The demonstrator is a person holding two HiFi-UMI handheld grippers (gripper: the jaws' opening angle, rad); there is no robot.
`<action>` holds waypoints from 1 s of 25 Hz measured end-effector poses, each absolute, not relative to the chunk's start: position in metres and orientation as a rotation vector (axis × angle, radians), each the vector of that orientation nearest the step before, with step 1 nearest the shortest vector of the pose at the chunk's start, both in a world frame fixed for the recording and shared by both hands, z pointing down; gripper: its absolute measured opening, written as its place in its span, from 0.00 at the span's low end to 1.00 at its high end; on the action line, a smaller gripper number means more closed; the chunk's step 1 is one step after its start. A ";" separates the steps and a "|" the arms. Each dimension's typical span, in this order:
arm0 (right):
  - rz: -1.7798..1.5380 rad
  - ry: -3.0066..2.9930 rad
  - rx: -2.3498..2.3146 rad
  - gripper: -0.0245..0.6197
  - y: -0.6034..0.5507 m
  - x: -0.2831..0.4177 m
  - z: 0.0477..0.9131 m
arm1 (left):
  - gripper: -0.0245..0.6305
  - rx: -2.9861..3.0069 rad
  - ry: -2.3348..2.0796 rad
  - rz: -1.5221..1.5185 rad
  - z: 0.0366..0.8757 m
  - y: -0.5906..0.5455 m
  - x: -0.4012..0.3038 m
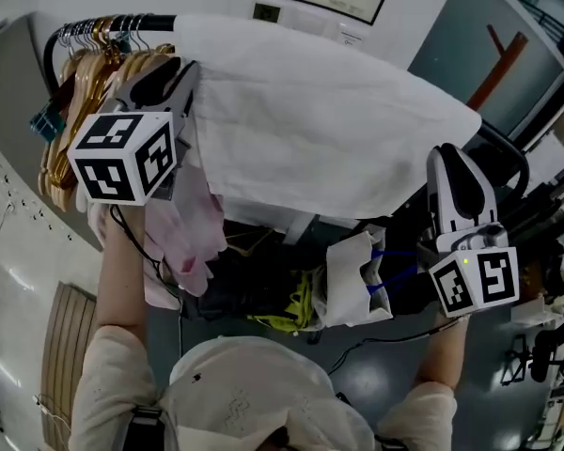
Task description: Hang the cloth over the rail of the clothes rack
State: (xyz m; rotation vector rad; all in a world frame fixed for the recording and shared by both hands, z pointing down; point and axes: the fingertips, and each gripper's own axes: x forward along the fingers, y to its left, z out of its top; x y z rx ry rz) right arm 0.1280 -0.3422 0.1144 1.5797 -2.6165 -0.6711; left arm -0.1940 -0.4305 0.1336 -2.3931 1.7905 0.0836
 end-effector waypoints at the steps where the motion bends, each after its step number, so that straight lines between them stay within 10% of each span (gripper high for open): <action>1: -0.633 -2.618 1.633 0.11 -0.346 0.139 0.115 | 0.17 -2.418 1.786 0.093 0.135 -0.432 -0.195; 25: -0.390 -2.737 1.777 0.12 -0.343 0.178 0.120 | 0.06 -2.358 1.799 0.010 0.105 -0.425 -0.218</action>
